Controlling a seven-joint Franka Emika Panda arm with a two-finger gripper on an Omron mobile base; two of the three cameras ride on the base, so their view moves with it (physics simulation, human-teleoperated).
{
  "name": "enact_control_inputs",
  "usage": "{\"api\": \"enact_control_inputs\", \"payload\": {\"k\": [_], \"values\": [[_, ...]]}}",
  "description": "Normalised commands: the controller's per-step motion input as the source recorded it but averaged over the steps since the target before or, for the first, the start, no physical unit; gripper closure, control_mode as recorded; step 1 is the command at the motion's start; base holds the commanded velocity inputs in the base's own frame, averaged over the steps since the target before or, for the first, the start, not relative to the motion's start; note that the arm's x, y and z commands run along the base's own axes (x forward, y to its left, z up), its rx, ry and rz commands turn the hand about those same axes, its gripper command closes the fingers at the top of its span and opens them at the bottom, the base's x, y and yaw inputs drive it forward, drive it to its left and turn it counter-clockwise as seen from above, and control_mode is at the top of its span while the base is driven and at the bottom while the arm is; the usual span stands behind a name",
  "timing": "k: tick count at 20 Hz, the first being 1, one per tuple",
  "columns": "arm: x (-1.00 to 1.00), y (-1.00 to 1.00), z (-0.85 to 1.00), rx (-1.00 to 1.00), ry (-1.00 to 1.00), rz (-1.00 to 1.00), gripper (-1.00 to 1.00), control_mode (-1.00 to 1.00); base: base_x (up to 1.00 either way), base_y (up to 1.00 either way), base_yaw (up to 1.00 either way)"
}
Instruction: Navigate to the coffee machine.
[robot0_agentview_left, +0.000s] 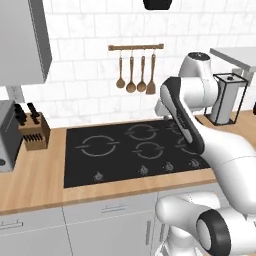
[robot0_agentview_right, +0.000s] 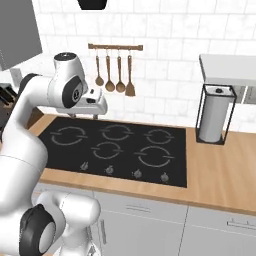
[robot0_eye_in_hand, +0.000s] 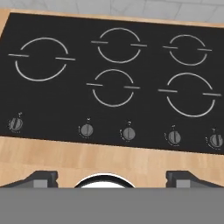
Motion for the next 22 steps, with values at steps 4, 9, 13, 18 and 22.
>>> {"api": "enact_control_inputs", "payload": {"k": [4, 9, 13, 18, 22], "values": [[0.0, 0.0, 0.0, 0.0, 0.0, 0.0, -1.0, 1.0, -0.16, -0.66, 0.0], [0.0, 0.0, 0.0, 0.0, 0.0, 0.0, -1.0, 1.0, -0.07, -0.9, 0.0], [0.0, 0.0, 0.0, 0.0, 0.0, 0.0, -1.0, 1.0, -0.18, -1.0, 0.0], [0.0, 0.0, 0.0, 0.0, 0.0, 0.0, -1.0, 1.0, -0.19, -1.0, 0.0], [0.0, 0.0, 0.0, 0.0, 0.0, 0.0, -1.0, 1.0, -0.09, -1.0, 0.0]]}}
